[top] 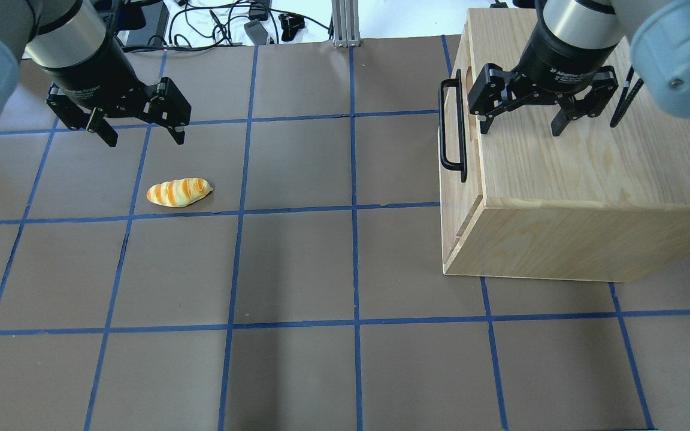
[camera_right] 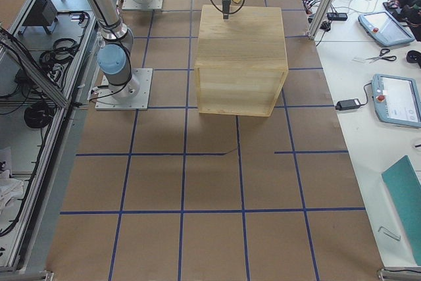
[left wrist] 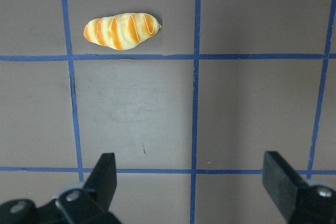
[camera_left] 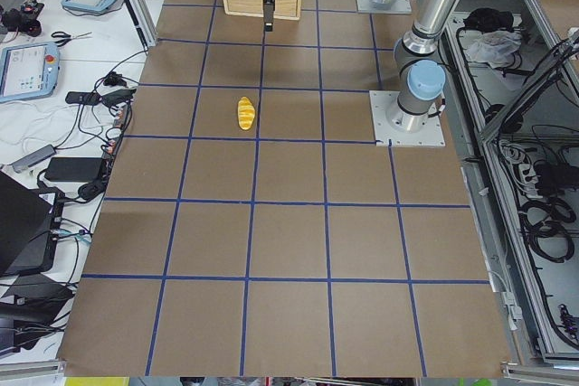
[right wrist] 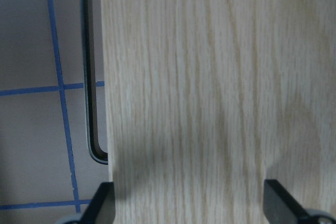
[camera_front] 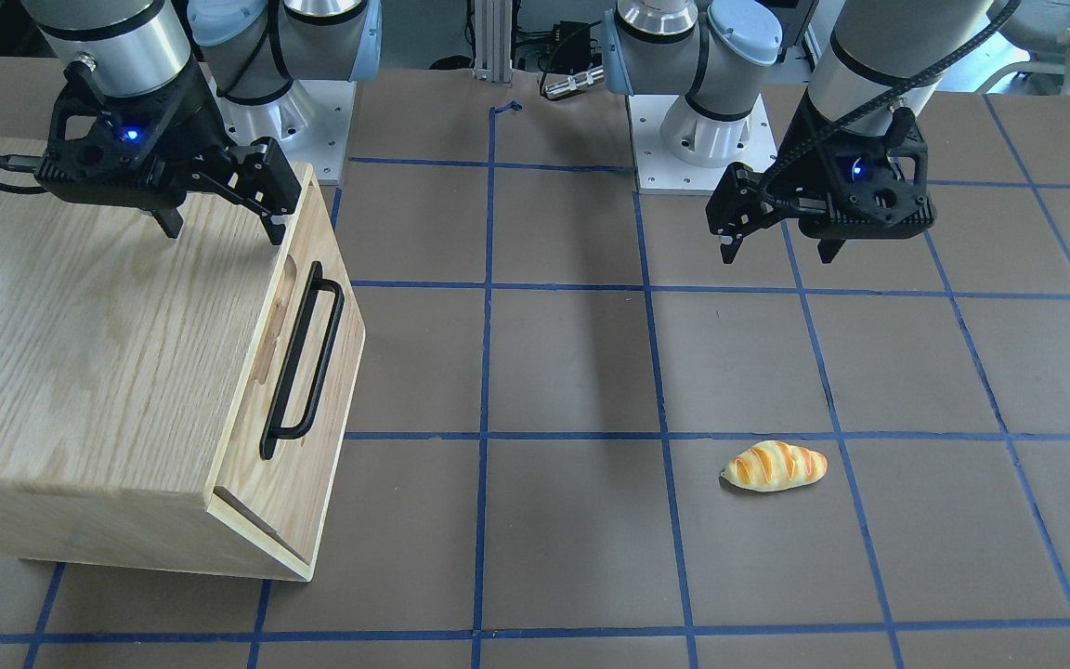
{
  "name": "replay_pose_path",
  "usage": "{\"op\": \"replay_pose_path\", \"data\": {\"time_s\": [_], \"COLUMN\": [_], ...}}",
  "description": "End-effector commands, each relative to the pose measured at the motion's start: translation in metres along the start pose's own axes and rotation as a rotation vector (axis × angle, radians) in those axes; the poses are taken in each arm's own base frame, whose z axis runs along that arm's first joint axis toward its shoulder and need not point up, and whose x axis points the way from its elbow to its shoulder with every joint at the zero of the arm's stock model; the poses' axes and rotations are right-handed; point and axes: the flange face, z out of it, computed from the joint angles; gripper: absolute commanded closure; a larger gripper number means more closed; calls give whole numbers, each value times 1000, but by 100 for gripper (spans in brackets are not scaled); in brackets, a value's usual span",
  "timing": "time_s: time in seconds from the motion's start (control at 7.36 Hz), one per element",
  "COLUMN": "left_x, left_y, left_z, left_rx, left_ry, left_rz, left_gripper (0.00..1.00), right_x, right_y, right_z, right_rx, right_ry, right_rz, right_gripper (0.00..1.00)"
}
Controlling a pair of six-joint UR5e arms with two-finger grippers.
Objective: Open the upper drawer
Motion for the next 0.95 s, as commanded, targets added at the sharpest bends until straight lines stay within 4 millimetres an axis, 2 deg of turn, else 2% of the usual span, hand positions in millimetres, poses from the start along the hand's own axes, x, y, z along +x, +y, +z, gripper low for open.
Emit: {"op": "replay_pose_path", "data": {"time_s": [0.0, 0.68, 0.82], "left_x": [0, 5, 5], "left_y": [4, 3, -4], "left_z": [1, 2, 7], "left_rx": [0, 17, 23], "left_ry": [-1, 3, 8], "left_rz": [0, -10, -10], "left_gripper": [0, 0, 0], "right_x": [0, 0, 0], "right_y": [0, 0, 0], "right_z": [0, 0, 0], "right_rx": [0, 0, 0], "right_ry": [1, 1, -1], "right_rz": [0, 0, 0], "right_gripper": [0, 0, 0]}}
